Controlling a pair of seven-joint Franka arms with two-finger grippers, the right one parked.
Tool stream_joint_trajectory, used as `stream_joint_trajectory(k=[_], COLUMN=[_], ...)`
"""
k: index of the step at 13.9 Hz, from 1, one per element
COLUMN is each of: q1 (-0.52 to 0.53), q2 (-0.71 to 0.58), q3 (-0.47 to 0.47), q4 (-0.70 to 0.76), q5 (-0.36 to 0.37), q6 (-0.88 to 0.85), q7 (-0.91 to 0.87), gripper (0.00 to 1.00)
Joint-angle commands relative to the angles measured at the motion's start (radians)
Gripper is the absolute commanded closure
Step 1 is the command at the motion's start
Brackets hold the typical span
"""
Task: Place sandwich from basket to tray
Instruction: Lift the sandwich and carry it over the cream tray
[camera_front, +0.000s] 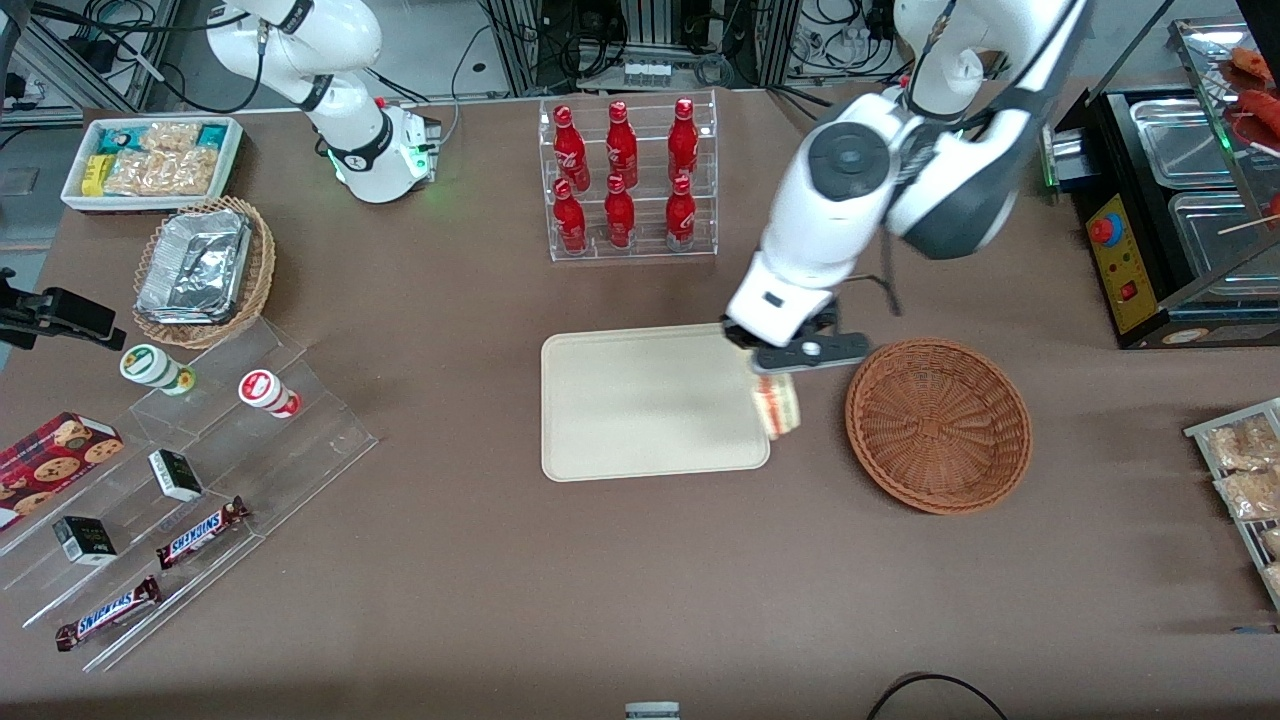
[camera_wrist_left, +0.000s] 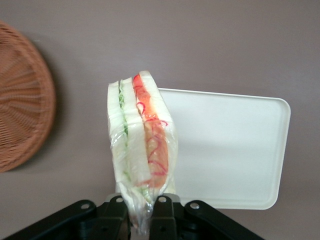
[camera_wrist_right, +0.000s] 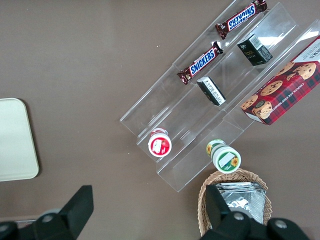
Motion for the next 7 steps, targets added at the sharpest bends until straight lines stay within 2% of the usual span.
stream_joint_trajectory(k=[1,4,7], q1=[-0.116,-0.196,-0.226], q2=[0.131,0.234,0.316], q3=[0.004,0.010,0.010], q4=[0.051,0.049,0.043], q5=[0.134,0.219,0.371], q6=[0.054,0.205,0.221], q7=[-0.141,-0.261,-0.351], gripper=[1.00,1.00,1.00])
